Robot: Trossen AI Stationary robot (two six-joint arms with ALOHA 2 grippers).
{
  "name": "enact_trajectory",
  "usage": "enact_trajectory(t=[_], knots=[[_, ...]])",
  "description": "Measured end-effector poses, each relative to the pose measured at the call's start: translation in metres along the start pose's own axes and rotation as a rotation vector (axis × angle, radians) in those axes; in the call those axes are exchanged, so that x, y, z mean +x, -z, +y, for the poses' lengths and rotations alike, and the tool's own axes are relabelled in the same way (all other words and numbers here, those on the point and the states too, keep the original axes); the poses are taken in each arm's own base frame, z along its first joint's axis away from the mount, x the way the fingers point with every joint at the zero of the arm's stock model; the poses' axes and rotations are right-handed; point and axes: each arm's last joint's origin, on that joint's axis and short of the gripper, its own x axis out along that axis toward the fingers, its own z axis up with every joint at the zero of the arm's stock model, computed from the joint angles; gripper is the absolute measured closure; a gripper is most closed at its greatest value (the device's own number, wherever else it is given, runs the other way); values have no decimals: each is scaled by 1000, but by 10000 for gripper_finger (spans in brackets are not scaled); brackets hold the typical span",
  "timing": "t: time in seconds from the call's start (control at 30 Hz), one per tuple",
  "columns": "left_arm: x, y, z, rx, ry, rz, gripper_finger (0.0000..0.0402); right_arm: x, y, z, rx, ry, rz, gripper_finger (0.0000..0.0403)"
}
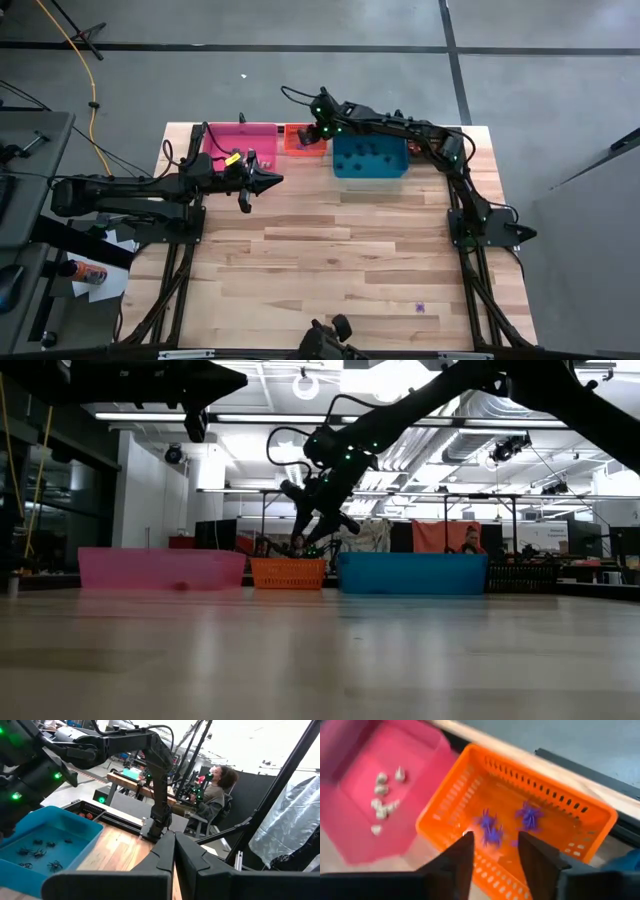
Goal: Sort Halloween decoration
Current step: Put the violet spider toy into the orange bin
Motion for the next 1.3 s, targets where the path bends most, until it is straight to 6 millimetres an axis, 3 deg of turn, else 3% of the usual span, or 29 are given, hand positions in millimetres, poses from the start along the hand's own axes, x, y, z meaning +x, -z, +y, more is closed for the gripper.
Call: enact_trajectory(t=[0.1, 0.2, 0.37, 0.47, 0.7, 0.87, 1.03, 1.3], knots=[[0, 0, 0, 0, 0, 0, 401, 0, 3, 0, -45, -40, 49, 227], [0, 0, 0, 0, 0, 1, 401, -8, 6, 7, -139, -76, 86, 212], [0, 1, 1, -1, -19, 1, 401, -46, 20, 34, -434, -84, 136, 215], [0, 2, 2, -3, -46, 9, 401, -70, 40, 34, -516, -74, 152, 221], [0, 5, 4, -6, -96, 30, 401, -142, 126, -5, -347, -143, 14, 233], [0, 5, 4, 10, -101, 27, 401, -194, 175, -15, -218, -420, -271, 233], [0, 4, 4, 73, -96, 19, 401, -224, 195, -18, -221, -667, -553, 233], [0, 4, 4, 91, -96, 21, 401, -229, 195, -16, -283, -677, -592, 233]])
